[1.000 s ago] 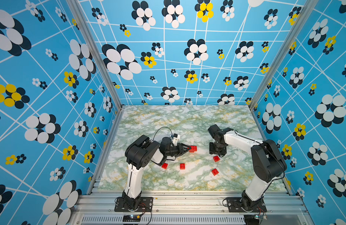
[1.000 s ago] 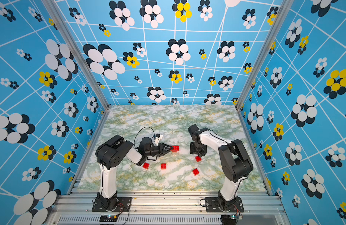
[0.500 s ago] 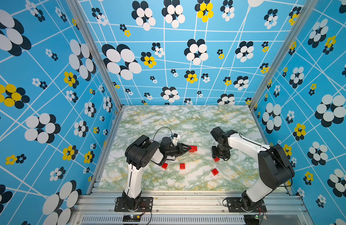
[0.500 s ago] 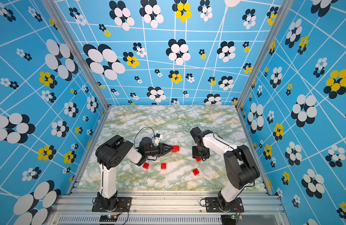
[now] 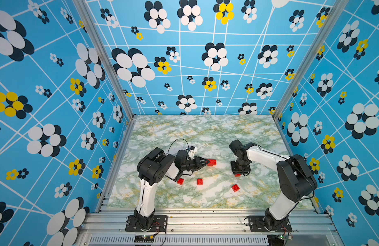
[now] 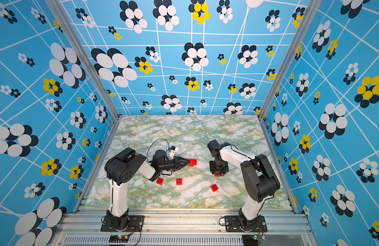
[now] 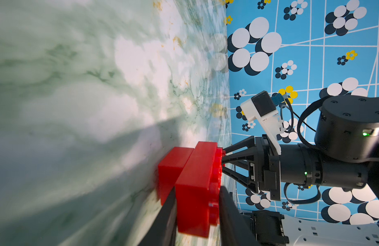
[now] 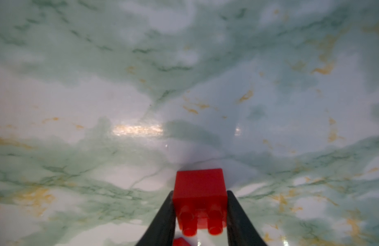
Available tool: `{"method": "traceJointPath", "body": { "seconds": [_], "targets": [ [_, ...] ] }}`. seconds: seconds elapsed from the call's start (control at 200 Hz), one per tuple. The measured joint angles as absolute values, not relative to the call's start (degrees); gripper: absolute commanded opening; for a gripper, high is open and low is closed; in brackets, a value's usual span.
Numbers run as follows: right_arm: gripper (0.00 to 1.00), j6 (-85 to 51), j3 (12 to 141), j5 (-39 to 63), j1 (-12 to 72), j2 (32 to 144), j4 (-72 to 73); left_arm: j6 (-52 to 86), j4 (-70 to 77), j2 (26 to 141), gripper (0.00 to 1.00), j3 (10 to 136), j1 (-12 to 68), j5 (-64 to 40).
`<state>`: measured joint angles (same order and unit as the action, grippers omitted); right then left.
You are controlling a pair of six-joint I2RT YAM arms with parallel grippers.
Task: Assemble the letter v with lego
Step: Move the lego brick at the center of the board.
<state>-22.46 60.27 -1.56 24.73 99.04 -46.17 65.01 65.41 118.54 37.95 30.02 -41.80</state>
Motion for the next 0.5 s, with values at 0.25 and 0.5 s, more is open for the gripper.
{"method": "traceJointPath", "body": {
  "seconds": [0.25, 0.5],
  "targets": [
    [0.33, -22.7, 65.8, -1.3, 26.2, 102.6, -46.2, 65.2, 65.9, 118.8, 0.31, 37.9, 30.0, -41.8],
    [0.70, -23.3, 68.6, -1.2, 27.2, 105.4, -46.1, 65.5, 67.8, 119.4, 0.30, 37.9, 30.0, -42.0]
  ]
}}
